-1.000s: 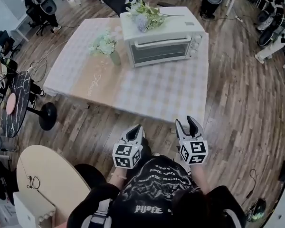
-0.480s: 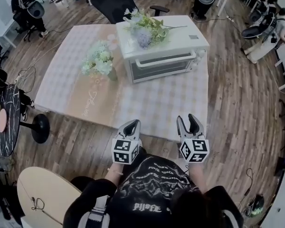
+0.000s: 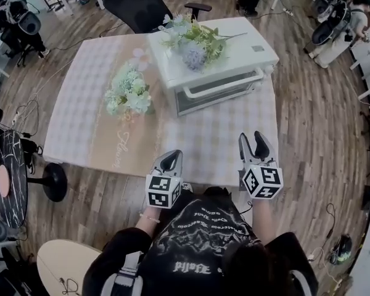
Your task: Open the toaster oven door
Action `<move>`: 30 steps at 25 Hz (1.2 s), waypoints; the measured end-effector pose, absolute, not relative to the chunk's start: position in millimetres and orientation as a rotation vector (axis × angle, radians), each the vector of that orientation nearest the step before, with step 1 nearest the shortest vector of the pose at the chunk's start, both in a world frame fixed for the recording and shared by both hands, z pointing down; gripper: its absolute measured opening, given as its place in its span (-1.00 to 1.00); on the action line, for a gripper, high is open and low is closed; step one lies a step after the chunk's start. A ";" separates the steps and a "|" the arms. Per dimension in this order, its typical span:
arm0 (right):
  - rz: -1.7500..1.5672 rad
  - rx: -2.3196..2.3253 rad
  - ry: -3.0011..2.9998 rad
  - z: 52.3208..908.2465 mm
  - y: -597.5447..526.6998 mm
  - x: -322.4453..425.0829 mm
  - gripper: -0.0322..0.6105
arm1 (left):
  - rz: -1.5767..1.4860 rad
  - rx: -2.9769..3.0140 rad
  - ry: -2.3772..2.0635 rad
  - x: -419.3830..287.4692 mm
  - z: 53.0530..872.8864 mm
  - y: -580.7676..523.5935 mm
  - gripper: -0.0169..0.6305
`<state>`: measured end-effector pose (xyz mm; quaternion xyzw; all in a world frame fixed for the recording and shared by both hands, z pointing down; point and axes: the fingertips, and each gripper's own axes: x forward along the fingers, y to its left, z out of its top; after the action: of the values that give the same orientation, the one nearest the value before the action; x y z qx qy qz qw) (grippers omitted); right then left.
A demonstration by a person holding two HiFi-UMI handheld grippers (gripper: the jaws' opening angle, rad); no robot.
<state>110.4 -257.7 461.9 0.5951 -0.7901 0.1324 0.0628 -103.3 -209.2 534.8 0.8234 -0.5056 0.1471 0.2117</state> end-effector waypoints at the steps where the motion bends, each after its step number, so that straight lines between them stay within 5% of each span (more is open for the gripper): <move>1: 0.387 1.813 -2.386 456.1 -263.7 111.2 -0.28 | 0.404 2.289 -1.399 -104.5 534.8 -211.1 -0.89; 30: 0.590 1.766 -2.256 396.4 -463.4 169.2 -0.32 | 0.400 2.166 -1.476 -114.9 549.0 -238.6 -0.89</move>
<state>169.2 -463.4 396.4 0.6002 -0.7668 0.2003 0.1079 -114.9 -238.6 549.0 0.7925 -0.5402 0.1465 0.2424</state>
